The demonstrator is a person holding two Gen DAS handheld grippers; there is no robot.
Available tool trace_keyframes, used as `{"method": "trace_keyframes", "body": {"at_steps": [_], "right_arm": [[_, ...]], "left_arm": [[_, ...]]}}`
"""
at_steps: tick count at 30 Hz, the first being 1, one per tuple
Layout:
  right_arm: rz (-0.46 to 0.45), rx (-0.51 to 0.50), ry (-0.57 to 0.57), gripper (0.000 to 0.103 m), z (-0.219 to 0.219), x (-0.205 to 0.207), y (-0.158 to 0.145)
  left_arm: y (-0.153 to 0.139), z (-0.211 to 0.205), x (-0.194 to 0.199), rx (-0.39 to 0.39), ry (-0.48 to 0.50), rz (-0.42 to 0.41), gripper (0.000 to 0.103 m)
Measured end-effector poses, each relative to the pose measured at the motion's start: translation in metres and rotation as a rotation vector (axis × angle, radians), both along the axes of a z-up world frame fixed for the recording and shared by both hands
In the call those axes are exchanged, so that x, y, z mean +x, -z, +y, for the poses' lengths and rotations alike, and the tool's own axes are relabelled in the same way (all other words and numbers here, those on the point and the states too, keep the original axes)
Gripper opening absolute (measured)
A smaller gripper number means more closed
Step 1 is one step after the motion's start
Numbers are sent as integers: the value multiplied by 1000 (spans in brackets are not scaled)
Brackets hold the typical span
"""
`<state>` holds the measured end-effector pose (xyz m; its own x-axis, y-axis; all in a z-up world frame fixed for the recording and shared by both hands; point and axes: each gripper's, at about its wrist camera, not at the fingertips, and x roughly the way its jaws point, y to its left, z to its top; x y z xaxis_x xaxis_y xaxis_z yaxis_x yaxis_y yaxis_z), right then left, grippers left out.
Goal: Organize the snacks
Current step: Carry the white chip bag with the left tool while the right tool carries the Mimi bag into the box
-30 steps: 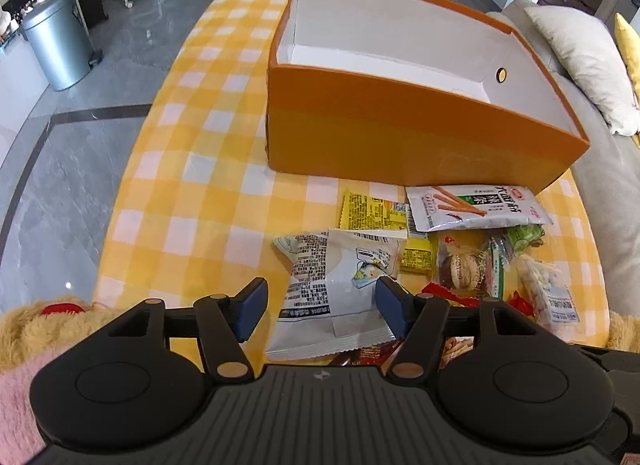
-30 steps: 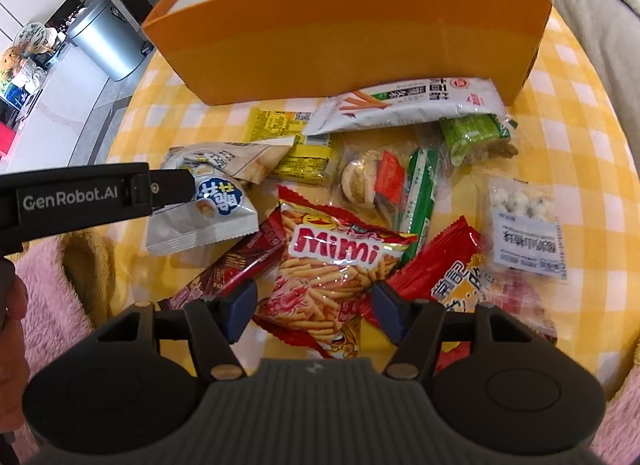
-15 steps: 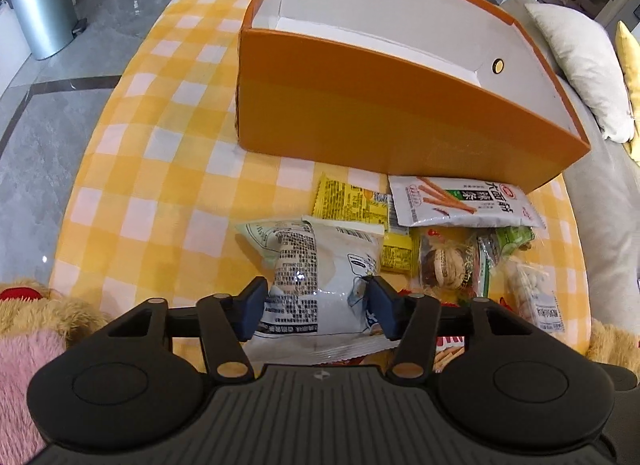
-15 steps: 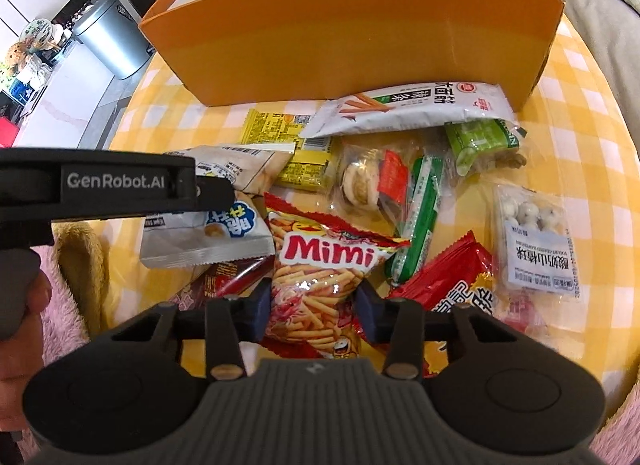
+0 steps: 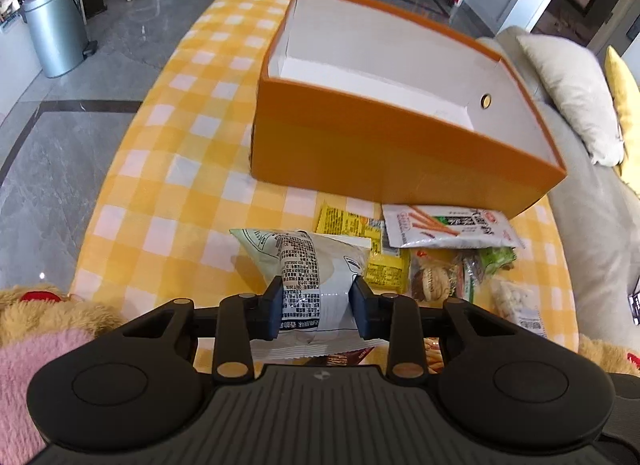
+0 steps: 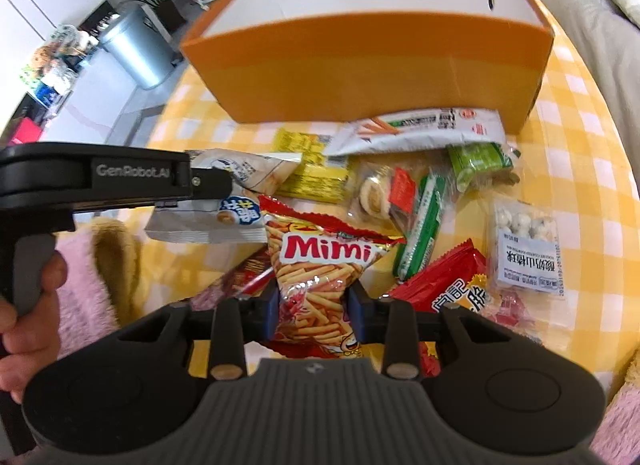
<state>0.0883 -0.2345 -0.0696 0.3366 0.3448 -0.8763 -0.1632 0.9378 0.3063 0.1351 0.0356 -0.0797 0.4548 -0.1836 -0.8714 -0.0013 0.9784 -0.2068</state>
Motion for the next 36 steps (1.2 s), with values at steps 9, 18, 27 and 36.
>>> {"method": "trace_keyframes", "body": {"at_steps": [9,18,27,36], "right_arm": [[-101,-4,36,32,-16,-20,-35],[-205,-4,113,32,-48,-20,-70],[-314,6,140,32,-66,0,-114],[-326,48,121,32,-67,59,-124]], "left_arm": [[-32,2,-18,-15,1,-84,38],[-78,-10,-22,-25,62,-213,38],[-108,-24,-1,-32,128,-293,38],[-115,-32,43,7,155,-301,38]]}}
